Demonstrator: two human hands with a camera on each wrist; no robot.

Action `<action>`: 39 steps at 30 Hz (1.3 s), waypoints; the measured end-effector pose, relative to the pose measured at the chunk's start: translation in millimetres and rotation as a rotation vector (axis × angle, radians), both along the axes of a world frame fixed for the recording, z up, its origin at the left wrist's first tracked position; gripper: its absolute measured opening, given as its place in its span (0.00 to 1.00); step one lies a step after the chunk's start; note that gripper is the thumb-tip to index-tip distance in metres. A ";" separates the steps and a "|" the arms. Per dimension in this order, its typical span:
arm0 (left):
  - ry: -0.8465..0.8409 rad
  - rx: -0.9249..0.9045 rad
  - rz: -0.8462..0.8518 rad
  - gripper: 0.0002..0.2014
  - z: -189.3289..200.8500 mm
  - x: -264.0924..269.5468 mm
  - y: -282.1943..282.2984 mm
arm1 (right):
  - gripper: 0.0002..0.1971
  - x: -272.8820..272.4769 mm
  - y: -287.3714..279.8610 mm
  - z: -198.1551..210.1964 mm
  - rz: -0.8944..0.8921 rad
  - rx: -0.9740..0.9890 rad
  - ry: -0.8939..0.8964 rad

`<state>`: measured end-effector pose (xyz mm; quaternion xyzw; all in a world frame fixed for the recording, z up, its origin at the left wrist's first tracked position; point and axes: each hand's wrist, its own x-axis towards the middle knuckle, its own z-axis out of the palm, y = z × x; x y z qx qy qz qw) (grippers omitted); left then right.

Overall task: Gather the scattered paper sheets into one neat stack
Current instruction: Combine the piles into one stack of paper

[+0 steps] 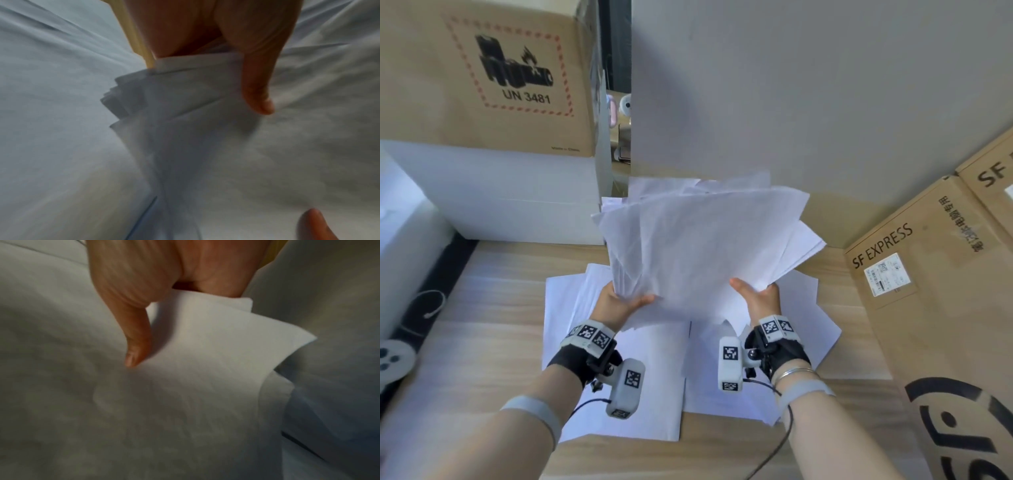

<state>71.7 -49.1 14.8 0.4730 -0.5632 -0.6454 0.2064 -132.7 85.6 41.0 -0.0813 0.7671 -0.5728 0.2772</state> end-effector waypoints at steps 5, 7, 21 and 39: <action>0.176 -0.102 -0.029 0.29 28.2 -3.7 -7.0 | 0.13 10.8 0.5 17.3 0.084 -0.062 -0.034; 0.189 -0.118 -0.024 0.31 33.5 -6.9 -7.8 | 0.14 14.6 -1.0 22.3 0.109 -0.101 -0.022; 0.330 -0.416 0.013 0.28 91.1 -22.1 -22.4 | 0.35 16.8 -14.4 61.8 0.014 -0.416 0.009; 0.502 -0.502 0.098 0.12 106.2 -31.8 -16.3 | 0.06 15.7 -27.8 87.5 -0.067 -0.388 0.198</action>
